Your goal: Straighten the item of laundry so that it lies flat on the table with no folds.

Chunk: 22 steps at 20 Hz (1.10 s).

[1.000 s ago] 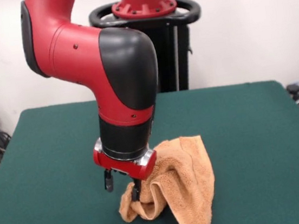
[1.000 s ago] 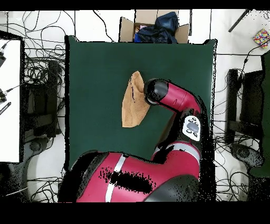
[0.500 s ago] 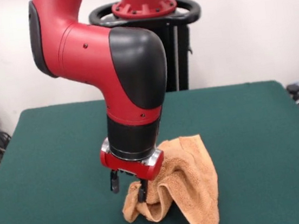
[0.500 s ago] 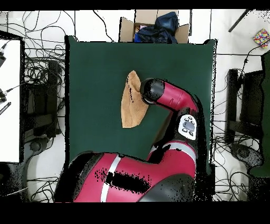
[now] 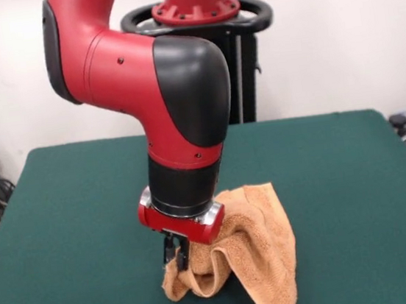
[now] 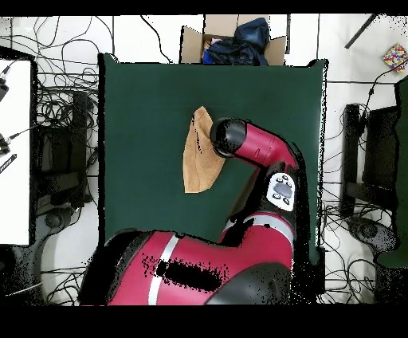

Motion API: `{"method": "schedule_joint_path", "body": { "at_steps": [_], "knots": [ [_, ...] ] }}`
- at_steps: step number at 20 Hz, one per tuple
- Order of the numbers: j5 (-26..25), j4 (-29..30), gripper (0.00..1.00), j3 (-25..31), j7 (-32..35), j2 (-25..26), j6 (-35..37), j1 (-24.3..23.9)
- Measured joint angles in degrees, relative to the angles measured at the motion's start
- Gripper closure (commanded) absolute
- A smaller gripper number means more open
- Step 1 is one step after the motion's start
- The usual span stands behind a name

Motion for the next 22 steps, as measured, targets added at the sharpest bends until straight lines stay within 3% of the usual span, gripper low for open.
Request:
{"method": "schedule_joint_path", "body": {
  "at_steps": [14, 22],
  "knots": [
    [-0.1, 0.1, 1.0, -0.7, 0.0, -2.1, 1.9, 1.3],
    [-0.6, 0.1, 1.0, -0.7, 0.0, -11.1, 14.2, 2.2]
  ]
}}
